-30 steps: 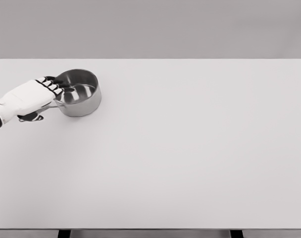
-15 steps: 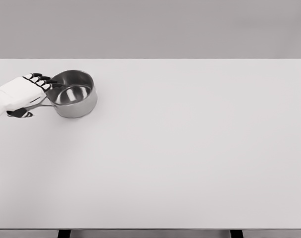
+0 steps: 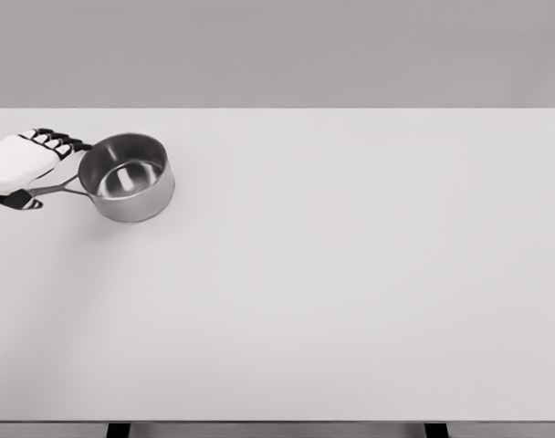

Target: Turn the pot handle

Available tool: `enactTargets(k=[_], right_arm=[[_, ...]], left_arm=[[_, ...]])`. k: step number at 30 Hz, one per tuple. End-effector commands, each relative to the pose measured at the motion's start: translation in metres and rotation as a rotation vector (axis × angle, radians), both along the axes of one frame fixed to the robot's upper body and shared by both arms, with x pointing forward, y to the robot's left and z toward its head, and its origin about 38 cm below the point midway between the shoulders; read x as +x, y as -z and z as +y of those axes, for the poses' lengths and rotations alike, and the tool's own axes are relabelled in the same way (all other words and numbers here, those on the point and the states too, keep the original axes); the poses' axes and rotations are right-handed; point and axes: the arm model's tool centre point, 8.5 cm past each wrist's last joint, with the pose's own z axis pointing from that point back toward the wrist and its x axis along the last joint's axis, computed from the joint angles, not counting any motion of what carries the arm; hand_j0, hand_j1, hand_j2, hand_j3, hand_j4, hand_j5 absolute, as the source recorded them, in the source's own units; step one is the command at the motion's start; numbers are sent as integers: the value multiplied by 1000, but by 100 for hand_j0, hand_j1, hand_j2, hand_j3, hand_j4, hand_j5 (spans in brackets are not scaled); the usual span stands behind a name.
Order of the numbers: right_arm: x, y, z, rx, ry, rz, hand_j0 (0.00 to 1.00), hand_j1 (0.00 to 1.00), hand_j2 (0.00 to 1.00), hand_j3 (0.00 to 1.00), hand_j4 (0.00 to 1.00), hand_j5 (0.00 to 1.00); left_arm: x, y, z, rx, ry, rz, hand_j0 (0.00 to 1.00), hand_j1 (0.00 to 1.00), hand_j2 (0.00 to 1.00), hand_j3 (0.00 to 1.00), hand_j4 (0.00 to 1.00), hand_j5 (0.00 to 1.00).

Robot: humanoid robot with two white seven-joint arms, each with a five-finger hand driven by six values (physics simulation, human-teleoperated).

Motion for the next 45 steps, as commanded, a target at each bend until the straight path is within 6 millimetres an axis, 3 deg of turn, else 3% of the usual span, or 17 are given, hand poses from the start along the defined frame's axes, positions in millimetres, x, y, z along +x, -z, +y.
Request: enactTargets(k=[1, 28, 45], right_arm=[[0, 0, 0, 0, 0, 0, 100, 100, 100, 100, 100, 100], [0, 0, 0, 0, 0, 0, 100, 100, 100, 100, 100, 100], [0, 0, 0, 0, 0, 0, 100, 100, 100, 100, 100, 100]], left_arm=[[2, 3, 4, -7, -16, 5, 100, 100, 100, 100, 100, 100], [26, 5, 28, -52, -132, -3, 100, 100, 100, 100, 100, 100], [39, 7, 29, -82, -163, -5, 100, 100, 100, 100, 100, 100]])
